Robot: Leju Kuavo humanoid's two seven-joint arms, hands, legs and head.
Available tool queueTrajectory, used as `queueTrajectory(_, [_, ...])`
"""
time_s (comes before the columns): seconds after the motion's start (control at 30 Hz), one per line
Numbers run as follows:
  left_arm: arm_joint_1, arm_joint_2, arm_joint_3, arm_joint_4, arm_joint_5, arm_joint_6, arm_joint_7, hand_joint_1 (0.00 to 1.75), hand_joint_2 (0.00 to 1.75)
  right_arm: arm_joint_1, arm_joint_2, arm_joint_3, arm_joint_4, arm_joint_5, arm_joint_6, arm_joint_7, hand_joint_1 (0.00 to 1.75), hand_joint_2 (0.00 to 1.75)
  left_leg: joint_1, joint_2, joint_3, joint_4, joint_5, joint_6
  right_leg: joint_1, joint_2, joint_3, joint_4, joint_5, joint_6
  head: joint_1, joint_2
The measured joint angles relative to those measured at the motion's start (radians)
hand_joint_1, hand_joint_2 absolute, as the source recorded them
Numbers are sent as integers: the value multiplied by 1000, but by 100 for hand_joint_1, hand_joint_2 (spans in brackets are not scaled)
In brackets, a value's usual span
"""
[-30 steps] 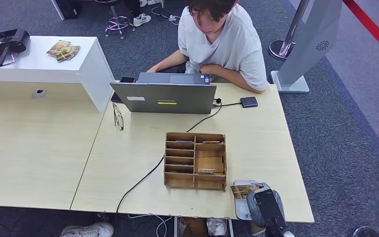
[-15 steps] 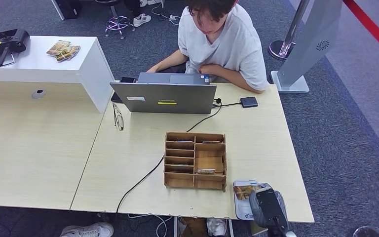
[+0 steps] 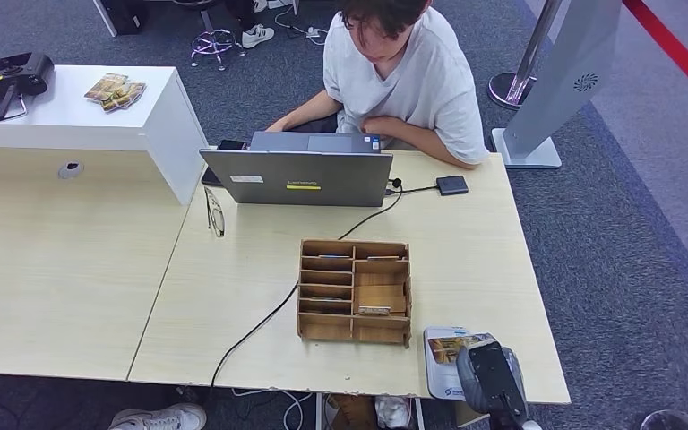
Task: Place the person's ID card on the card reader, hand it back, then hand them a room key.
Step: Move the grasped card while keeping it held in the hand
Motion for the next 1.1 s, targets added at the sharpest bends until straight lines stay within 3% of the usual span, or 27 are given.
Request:
queueTrajectory(0.97, [0, 0, 0, 0, 0, 0, 0, 0, 0, 0, 0, -1, 1, 1, 0, 1, 175, 175, 0, 0, 0, 0, 0, 0, 0, 0, 0, 0, 0, 0, 0, 0])
queueTrajectory(1.1, [0, 0, 0, 0, 0, -1, 0, 0, 0, -1, 0, -6, 12, 109, -32, 97, 175, 175, 0, 0, 0, 0, 0, 0, 0, 0, 0, 0, 0, 0, 0, 0])
